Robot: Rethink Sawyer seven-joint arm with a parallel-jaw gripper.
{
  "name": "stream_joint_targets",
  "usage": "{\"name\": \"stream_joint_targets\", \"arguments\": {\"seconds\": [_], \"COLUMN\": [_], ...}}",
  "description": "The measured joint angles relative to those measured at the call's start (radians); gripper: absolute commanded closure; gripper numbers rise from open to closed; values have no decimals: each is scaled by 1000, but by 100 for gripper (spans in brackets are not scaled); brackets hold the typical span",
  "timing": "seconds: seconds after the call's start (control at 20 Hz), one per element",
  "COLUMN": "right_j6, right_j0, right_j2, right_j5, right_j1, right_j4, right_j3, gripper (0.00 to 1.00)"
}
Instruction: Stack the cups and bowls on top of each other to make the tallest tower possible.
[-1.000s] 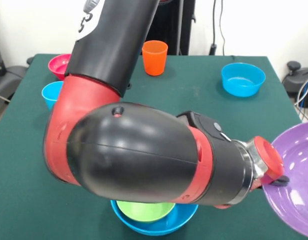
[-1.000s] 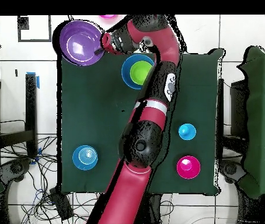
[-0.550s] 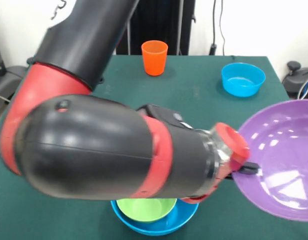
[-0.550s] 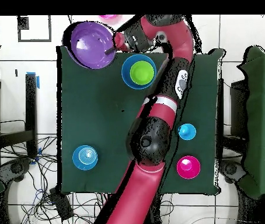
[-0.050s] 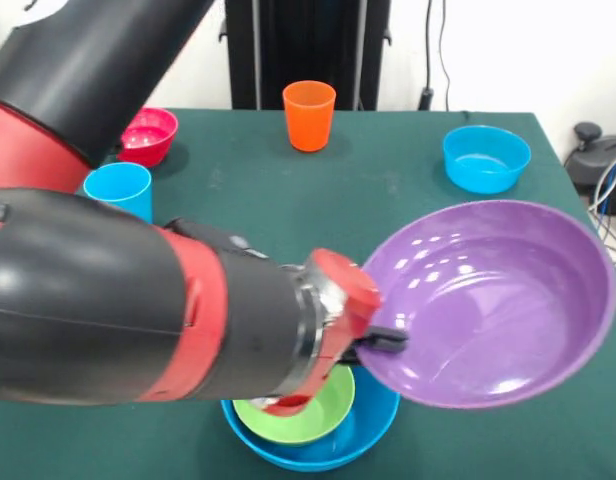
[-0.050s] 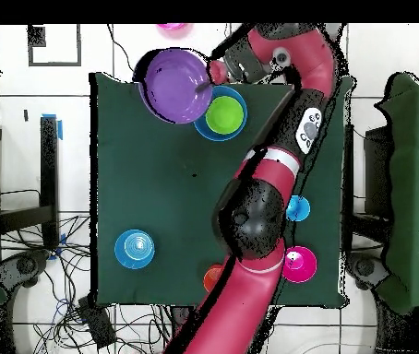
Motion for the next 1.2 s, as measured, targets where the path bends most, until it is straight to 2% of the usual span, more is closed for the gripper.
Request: {"name": "stream_joint_targets", "arguments": {"seconds": [0.45, 1.2], "right_j6": [-163, -180], "right_j0": [-10, 2], "right_j2": [-122, -209], "right_j5": [0, -10], "right_j1": [-18, -33], "right_j4": [2, 12], "right_j3": [35, 51], "gripper": [100, 100]}}
